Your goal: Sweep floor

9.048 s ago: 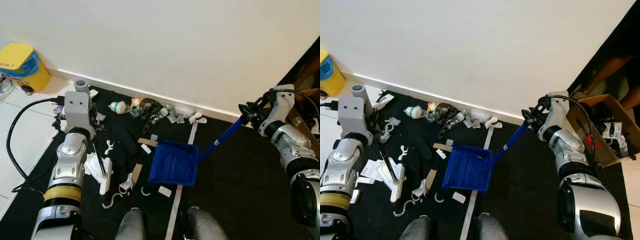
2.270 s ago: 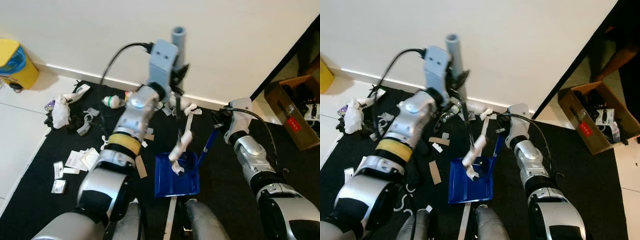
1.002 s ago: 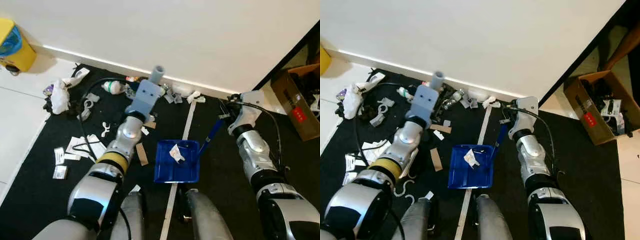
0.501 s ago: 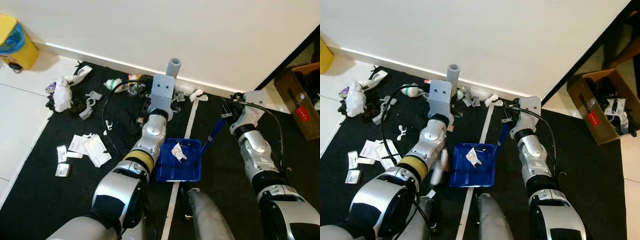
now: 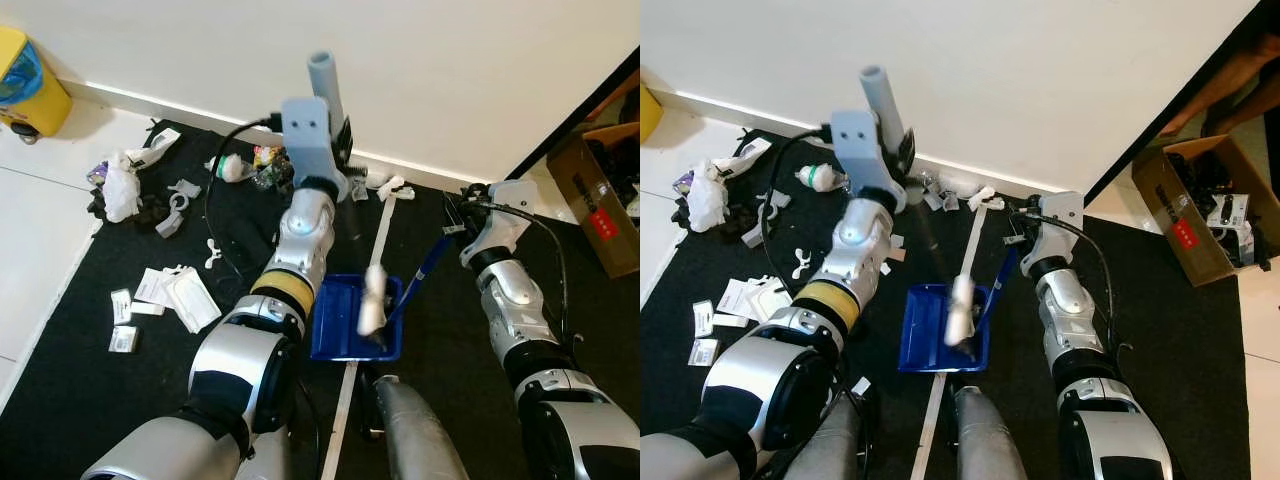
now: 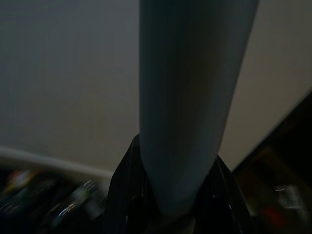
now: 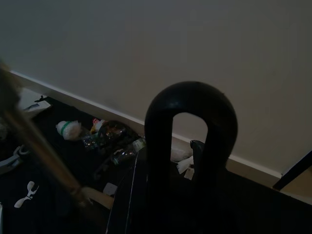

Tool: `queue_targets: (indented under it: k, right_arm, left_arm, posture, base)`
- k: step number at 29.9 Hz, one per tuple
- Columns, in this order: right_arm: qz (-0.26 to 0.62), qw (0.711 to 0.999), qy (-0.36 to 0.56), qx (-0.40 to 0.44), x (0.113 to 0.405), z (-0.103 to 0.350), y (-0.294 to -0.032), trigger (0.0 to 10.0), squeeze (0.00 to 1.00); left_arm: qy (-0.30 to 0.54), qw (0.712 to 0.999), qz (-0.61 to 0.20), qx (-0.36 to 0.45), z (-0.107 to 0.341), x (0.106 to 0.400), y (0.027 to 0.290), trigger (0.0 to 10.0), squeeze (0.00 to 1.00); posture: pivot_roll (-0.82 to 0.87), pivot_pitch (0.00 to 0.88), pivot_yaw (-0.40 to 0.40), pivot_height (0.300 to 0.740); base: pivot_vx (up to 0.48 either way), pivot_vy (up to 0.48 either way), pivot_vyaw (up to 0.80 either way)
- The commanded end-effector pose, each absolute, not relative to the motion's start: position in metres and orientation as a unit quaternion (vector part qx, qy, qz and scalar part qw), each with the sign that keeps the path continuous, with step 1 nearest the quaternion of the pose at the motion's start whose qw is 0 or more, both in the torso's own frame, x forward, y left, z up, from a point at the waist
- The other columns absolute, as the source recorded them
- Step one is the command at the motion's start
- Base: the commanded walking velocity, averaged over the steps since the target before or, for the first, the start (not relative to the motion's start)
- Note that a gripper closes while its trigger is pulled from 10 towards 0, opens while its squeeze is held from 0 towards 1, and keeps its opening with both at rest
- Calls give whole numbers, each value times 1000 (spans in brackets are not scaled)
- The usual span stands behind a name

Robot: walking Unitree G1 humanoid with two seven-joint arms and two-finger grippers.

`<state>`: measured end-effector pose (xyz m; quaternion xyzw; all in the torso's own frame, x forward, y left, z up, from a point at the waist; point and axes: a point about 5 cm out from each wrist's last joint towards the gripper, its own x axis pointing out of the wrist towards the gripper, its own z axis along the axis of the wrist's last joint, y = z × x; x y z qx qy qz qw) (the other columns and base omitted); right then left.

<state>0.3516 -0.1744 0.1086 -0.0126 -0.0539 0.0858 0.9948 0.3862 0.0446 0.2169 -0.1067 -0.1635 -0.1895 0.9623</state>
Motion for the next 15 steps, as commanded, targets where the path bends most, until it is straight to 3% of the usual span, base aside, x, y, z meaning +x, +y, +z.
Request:
queue_targets:
  k: [1, 7, 15]
  right_arm:
    - [78, 996, 40, 5, 335, 68, -177, 10000, 0]
    - [79, 996, 40, 7, 337, 69, -175, 10000, 0]
    - [78, 996, 41, 11, 338, 70, -175, 10000, 0]
  left_arm:
    - [-194, 938, -263, -117, 243, 378, 12, 10000, 0]
    - [-179, 931, -319, -20, 236, 378, 37, 10000, 0]
    - [-146, 931, -332, 49, 230, 375, 100, 10000, 0]
  posture:
    - [-44, 303, -43, 740]
    - [-39, 293, -40, 740]
    - [-17, 281, -42, 740]
  base:
    - [0, 0, 0]
    - [0, 0, 0]
    - [0, 0, 0]
